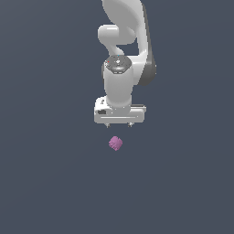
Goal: Pick up the object and move it to a goal position.
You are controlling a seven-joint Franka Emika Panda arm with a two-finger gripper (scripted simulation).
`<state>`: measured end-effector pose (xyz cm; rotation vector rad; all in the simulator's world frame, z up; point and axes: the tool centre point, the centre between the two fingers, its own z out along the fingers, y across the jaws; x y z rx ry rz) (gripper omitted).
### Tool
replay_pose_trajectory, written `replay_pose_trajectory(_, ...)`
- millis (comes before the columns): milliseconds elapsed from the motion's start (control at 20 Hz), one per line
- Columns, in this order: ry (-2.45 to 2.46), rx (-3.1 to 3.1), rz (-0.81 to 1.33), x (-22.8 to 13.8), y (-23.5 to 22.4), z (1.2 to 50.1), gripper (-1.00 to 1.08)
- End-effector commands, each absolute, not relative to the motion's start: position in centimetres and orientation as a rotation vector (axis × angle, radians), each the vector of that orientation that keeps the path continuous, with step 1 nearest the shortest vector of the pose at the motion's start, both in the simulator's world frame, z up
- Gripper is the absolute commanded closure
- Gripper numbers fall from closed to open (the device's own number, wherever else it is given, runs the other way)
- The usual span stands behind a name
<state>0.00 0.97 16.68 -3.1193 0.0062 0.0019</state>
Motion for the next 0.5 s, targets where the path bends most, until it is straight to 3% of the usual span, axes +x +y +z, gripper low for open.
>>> replay_pose_trajectory(0, 0.006, -3.119, 0.002, 0.0, 1.0, 16.7, -0.92)
replay_pose_trajectory(450, 0.031, -3.152, -0.036, 0.5, -0.7, 17.3, -0.92)
